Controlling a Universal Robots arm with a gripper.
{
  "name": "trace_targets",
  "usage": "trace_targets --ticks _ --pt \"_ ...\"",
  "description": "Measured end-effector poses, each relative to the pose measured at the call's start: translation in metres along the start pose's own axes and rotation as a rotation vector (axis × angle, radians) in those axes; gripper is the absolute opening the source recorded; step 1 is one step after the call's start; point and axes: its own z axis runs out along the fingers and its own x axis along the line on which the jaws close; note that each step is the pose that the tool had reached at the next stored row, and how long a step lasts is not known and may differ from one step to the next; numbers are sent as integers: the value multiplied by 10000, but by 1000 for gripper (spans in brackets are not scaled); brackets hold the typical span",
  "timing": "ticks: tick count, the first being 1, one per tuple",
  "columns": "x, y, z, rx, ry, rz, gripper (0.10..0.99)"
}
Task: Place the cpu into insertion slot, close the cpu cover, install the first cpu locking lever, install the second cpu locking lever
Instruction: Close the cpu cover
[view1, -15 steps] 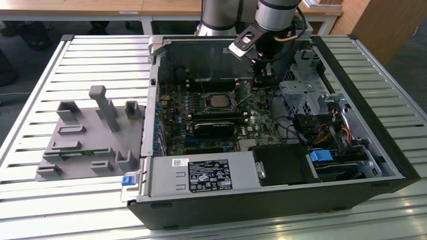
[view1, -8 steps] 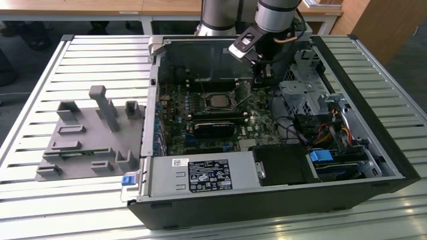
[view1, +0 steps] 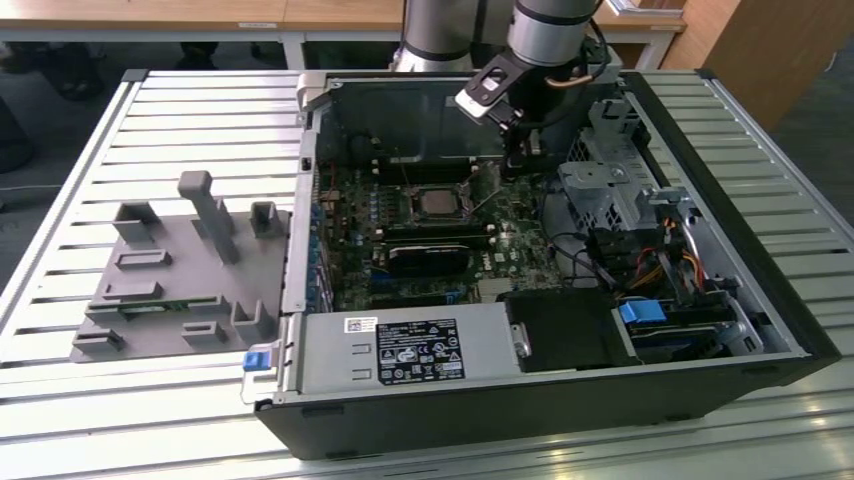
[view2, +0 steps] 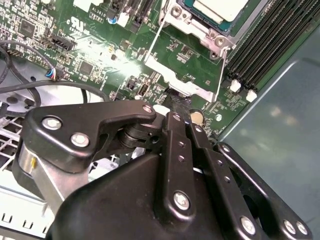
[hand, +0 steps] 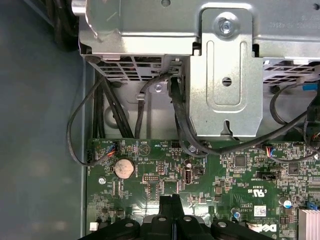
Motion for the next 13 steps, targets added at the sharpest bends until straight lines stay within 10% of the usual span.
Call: trace_targets --ticks 13 --pt "-1 -152 9 0 -1 0 106"
